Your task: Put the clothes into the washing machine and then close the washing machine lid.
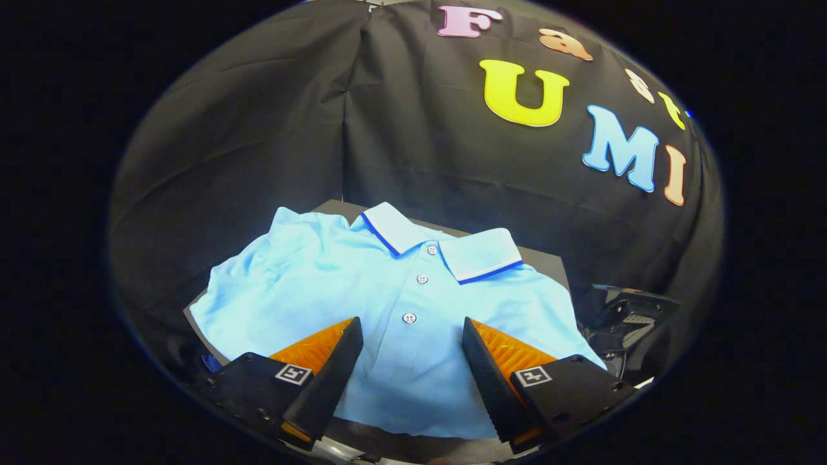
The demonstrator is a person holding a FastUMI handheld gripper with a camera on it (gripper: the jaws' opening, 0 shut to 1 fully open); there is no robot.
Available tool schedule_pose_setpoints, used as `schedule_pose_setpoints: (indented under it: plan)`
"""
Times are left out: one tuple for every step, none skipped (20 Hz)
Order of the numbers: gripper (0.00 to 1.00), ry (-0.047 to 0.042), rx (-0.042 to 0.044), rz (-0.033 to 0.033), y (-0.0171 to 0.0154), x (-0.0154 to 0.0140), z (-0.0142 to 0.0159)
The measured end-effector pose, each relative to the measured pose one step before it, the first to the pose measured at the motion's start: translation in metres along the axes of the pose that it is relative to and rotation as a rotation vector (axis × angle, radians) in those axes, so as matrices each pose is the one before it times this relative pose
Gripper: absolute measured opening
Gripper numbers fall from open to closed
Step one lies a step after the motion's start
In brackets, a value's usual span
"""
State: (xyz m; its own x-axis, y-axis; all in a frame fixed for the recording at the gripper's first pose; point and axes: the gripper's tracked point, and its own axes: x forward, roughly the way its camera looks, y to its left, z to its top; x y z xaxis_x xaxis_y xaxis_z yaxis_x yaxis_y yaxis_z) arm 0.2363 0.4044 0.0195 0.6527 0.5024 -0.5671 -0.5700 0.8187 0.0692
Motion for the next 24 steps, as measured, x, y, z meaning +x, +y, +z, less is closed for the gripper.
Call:
schedule_pose_setpoints:
  plan:
    - [0.98, 0.00023, 0.00947, 0.00424, 0.00363, -0.00073, -0.00222]
    - [0.98, -0.00315, 0.00295, 0.01898, 0.00472, 0.00163, -0.00292]
    - [0.92, -0.01019, -0.00385, 0.00102, -0.00045, -0.00059, 0.00403]
    - [0.92, 0.01379, -0.00641, 0.00002, -0.00099, 0.00153, -0.00352]
    - [0.92, -0.00642, 0.00329, 0.01059, 0.00219, -0.00257, 0.00263]
    - [0.92, 0.01896, 0.00875, 0.03004, 0.00754, -0.00029, -0.00321]
    - [0.6, -0.01106, -0.00258, 0.00542, -0.00034, 0.00028, 0.00327]
    - [0.54, 0.00742, -0.01995, -0.00224, -0.00154, 0.0012, -0.00331]
    - [0.34, 0.00009, 0.00388, -0.01102, 0.0003, -0.00093, 0.00166]
    - [0.14, -0.00021, -0.00547, -0.0108, -0.00088, -0.0055, 0.00149]
    - [0.08, 0.0033, 0.0109, -0.00879, 0.0003, 0.00463, -0.00107]
    - [0.01, -0.01533, -0.00451, -0.0046, -0.00007, 0.00351, 0.00355]
    - [0.01, 0.00303, -0.00809, -0.00495, 0.00172, -0.00399, -0.00138]
    - [0.02, -0.00538, -0.00362, -0.00069, 0.00048, -0.00004, 0.00065]
    - [0.02, 0.00121, 0.00246, 0.00162, 0.00062, 0.00004, -0.00037]
    - [0.02, 0.00181, 0.00681, 0.00376, -0.00061, 0.00054, 0.00083]
    - [0.02, -0.00354, 0.00495, 0.00448, -0.00026, 0.00008, 0.00019]
    - [0.02, 0.00118, 0.00134, 0.00514, -0.00054, -0.001, 0.00048]
    - [0.02, -0.00487, -0.00153, 0.0032, -0.00017, -0.00104, 0.00102]
    - [0.02, -0.00334, -0.00362, 0.0034, -0.00054, -0.00271, 0.00139]
    - [0.02, -0.00873, -0.00361, 0.00413, 0.00088, -0.00322, 0.00093]
    - [0.01, -0.01031, -0.00061, 0.00447, -0.0006, -0.00383, 0.00331]
    - [0.01, -0.00976, 0.00479, 0.00691, 0.00165, -0.00466, 0.00232]
    - [0.01, -0.00709, 0.00875, 0.00952, 0.00074, -0.0049, 0.00418]
